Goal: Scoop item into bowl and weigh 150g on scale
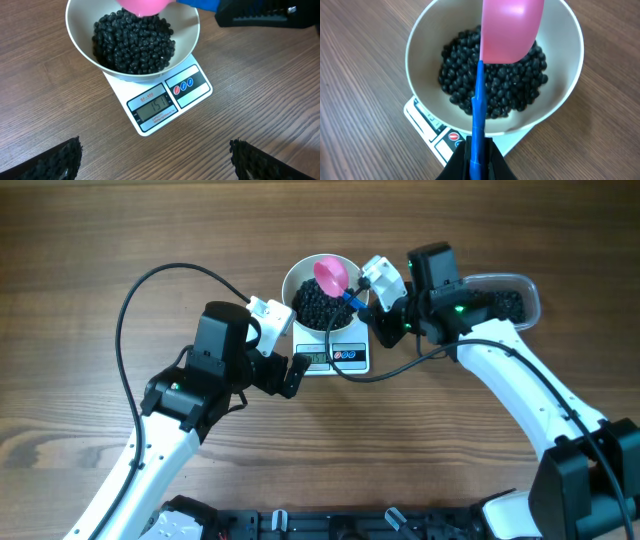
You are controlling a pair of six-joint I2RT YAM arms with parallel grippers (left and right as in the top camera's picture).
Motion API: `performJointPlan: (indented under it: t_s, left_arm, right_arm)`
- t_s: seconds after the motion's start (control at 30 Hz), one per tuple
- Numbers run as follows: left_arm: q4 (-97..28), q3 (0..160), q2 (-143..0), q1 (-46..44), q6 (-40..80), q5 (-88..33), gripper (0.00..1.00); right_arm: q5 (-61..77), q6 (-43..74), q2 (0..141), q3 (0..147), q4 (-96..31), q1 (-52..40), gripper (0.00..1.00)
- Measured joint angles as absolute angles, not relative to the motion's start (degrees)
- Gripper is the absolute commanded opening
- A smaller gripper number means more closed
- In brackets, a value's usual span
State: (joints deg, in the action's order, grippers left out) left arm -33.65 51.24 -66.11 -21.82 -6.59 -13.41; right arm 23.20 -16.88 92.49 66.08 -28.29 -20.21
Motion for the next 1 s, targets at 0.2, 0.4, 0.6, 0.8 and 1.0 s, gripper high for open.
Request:
performJointPlan:
  t_s: [0.2, 0.4, 0.6, 0.8, 1.0]
  left_arm:
    - [-33.65, 51.24, -66.11, -21.82, -6.59, -13.41, 1.0]
    - [-33.65, 51.24, -66.11, -21.82, -6.59, -13.41, 1.0]
    - [-33.65, 51.24, -66.11, -21.82, -6.59, -13.41, 1.0]
    - [-33.65, 51.24, -66.11, -21.82, -6.59, -13.41, 1.0]
    - [-33.65, 51.24, -66.11, -21.82, -6.59, -13.41, 1.0]
  right_arm:
    - [21.65, -17.3, 92.73, 66.08, -28.29, -21.3, 0.04]
    - [19.88, -18.63, 92.73, 66.08, -28.32, -21.78, 0.04]
    - [19.35, -19.86, 92.73, 66.08, -28.95, -21.78, 0.04]
    - [17.93, -23.35, 92.73, 66.08, -30.94, -21.85, 0.04]
    - [17.26, -24.34, 92.73, 66.08, -30.92, -21.82, 0.04]
